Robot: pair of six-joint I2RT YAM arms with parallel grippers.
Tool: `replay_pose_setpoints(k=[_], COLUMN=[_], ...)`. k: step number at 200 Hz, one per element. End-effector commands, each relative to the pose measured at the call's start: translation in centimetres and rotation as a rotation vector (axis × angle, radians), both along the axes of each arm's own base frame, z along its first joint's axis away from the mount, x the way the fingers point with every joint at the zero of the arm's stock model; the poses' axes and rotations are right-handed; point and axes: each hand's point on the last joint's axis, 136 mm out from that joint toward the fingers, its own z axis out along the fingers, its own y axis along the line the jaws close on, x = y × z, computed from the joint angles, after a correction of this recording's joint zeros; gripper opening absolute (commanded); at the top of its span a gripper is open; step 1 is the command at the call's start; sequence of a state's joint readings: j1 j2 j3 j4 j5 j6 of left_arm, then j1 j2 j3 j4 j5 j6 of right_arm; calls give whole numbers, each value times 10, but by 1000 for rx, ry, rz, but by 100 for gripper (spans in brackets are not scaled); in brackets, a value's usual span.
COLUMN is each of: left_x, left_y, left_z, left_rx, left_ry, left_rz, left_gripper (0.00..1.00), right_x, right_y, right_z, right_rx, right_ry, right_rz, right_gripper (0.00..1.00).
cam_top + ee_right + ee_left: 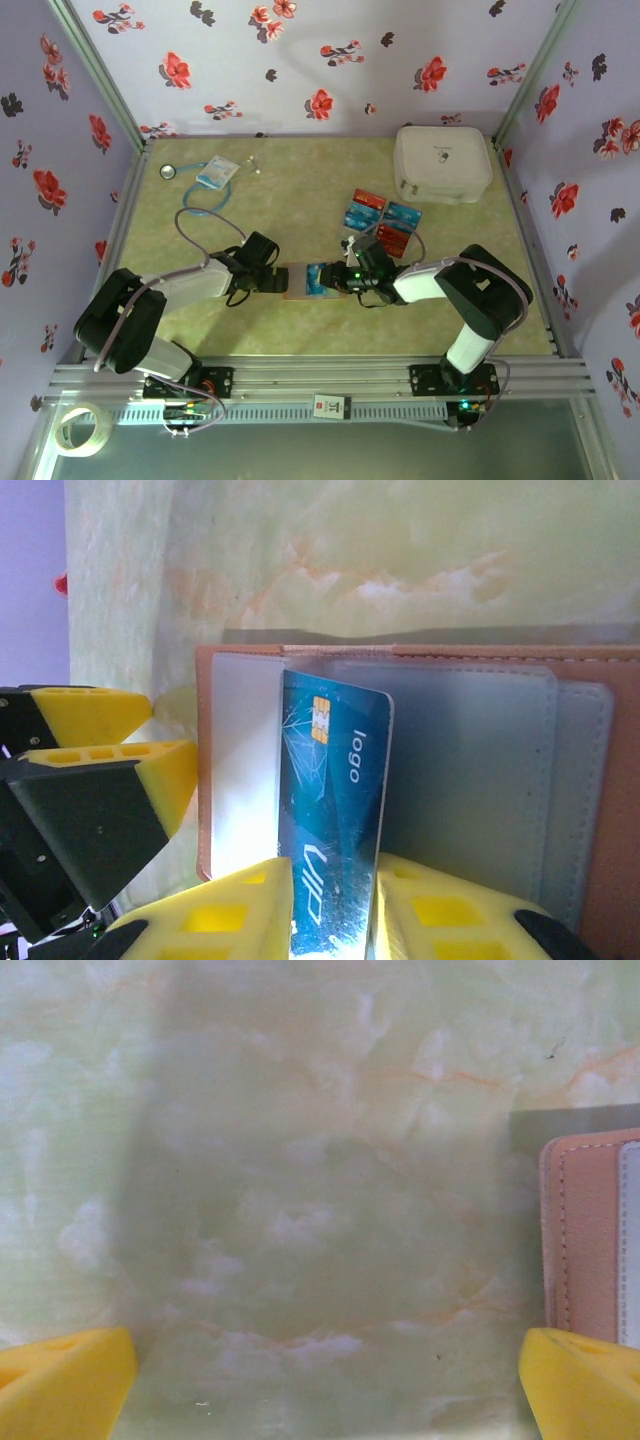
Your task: Put the credit cards into the card holder
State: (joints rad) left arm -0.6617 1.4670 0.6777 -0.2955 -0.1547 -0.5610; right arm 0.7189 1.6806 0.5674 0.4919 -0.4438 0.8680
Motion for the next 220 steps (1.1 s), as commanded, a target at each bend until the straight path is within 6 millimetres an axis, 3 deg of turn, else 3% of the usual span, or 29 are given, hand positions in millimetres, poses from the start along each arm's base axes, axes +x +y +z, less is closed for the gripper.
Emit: replay_pose_setpoints(k=[1, 39, 140, 189, 220], left_x=[-6, -6, -6, -6, -5], left_y=[12, 12, 11, 11, 10], left_z=[-9, -10, -11, -11, -9], left_rx=[55, 56, 55, 54, 50], left_ry=[34, 34, 35, 35, 31], left_rz=[8, 7, 7, 7, 6], left_gripper=[100, 100, 100, 100, 100], right_x=[-1, -3, -6, -6, -5], right_y=[-7, -4, 3, 7, 3], right_z=[-7, -8, -8, -8, -2], right_rx=[-61, -63, -63, -65, -98], right_ry=[12, 20, 32, 34, 16], right_rz=[-5, 9, 33, 40, 46], right_gripper=[22, 14, 13, 21, 35])
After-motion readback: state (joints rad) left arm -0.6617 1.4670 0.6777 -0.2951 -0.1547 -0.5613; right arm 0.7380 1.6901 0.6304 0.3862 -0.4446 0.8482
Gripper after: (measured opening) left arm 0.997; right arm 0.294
